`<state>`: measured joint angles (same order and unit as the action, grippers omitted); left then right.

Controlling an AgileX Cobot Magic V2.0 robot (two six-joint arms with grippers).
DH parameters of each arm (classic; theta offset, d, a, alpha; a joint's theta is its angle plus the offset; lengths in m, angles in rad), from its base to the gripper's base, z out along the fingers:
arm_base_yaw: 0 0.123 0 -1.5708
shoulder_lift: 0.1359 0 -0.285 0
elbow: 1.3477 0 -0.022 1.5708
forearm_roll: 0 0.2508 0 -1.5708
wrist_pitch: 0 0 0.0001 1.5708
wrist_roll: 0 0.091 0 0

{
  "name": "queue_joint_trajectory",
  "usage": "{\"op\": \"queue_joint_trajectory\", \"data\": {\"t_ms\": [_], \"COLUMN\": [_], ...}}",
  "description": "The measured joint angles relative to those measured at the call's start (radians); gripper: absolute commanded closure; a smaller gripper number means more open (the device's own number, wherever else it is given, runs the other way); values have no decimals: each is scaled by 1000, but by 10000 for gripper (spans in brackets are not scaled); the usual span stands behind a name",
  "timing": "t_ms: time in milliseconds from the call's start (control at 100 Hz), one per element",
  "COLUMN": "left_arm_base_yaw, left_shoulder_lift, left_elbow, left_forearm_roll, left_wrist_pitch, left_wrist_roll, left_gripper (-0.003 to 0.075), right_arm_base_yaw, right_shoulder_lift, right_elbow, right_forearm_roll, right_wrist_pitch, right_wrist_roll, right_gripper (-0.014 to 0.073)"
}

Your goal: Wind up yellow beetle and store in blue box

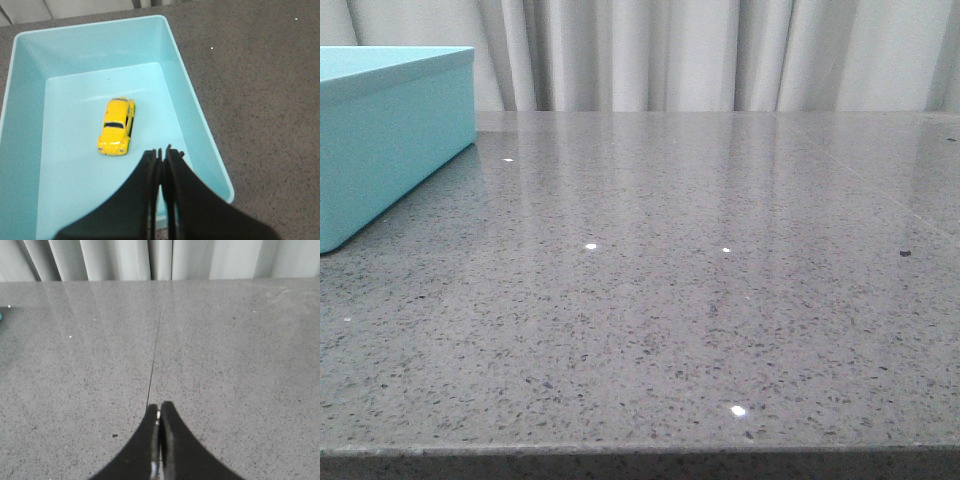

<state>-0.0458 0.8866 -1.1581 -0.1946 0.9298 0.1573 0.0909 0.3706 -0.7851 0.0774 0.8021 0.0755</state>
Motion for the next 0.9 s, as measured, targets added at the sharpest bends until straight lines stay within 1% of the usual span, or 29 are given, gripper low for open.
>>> {"op": "queue_joint_trajectory", "data": {"t_ms": [70, 300, 510, 710, 900], "left_arm_base_yaw": [0, 0, 0, 0, 0], "left_shoulder_lift": [-71, -311, -524, -687, -755], "left_elbow": [82, 347, 566, 734, 839], "left_forearm_roll": [-2, -21, -22, -26, -29], "left_wrist_pitch": [-27, -176, -280, -381, -478], "left_wrist_roll": [0, 0, 2, 2, 2], "left_gripper": [738, 738, 738, 738, 738], "right_arm_base_yaw": [0, 0, 0, 0, 0], "right_shoulder_lift": [-31, -114, -180, -208, -208], "right_elbow": [29, 152, 277, 385, 486], "right_forearm_roll": [0, 0, 0, 0, 0], "right_wrist_pitch": [-18, -103, -215, -388, -598], "right_wrist_roll": [0, 0, 0, -1, -1], "right_gripper": [661, 661, 661, 661, 661]}}
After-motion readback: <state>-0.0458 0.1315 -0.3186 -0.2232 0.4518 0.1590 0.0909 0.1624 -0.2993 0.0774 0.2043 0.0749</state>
